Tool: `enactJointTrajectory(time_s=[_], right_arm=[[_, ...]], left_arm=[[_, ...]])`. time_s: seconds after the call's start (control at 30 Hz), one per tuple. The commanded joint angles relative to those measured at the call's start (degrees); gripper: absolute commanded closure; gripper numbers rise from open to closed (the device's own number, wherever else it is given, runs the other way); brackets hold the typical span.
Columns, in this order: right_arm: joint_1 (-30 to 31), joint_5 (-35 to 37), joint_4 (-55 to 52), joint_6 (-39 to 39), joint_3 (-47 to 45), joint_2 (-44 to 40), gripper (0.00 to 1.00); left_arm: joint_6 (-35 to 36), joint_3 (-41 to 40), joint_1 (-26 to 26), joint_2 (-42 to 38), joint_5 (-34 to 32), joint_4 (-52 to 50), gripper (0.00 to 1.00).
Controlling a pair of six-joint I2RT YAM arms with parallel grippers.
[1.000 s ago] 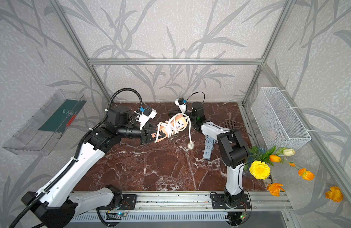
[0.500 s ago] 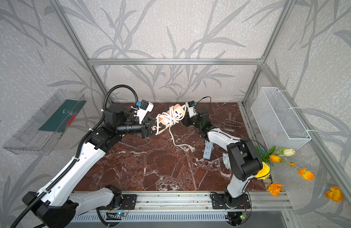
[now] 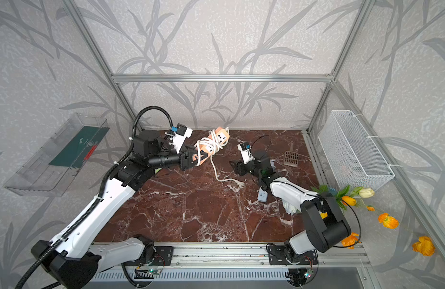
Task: Wrap the cord around the power strip
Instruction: Wrap the power cord around the power strip.
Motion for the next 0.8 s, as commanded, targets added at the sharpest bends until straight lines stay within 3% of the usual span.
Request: enactJointTrajectory(time_s=[0.0,0.2,0.3,0.43,0.63,0.77], right_arm=[[3.28,-1.49,1.38,-3.42,-2.83,-3.74,0.32],[10.86,3.51,9.08,-4.49,-2.89,5.42,0.30],[11.33,4.50,17.16,-0.07,0.36,13.49,0.30],[14.15,7.18,18.29,-0.09,7.62,23.60,0.32],[19.84,19.36,12.98,-6.09,10.75,27.19,0.63],[22.24,23.23,9.41,-12.50,11.01,26.65,0.89]], left_arm=[[0.09,2.39,0.43,0.36,-1.82,3.63,1.00],[-0.55,3.29,0.68,1.19,-2.27,3.87,1.00],[-0.54,3.18,0.84,1.12,-2.49,3.67,1.00],[-0.71,3.29,1.04,1.12,-3.01,3.86,1.00],[-1.93,3.82,2.38,1.08,-3.59,4.61,1.00],[-2.47,3.79,3.39,1.11,-4.89,5.18,1.00]])
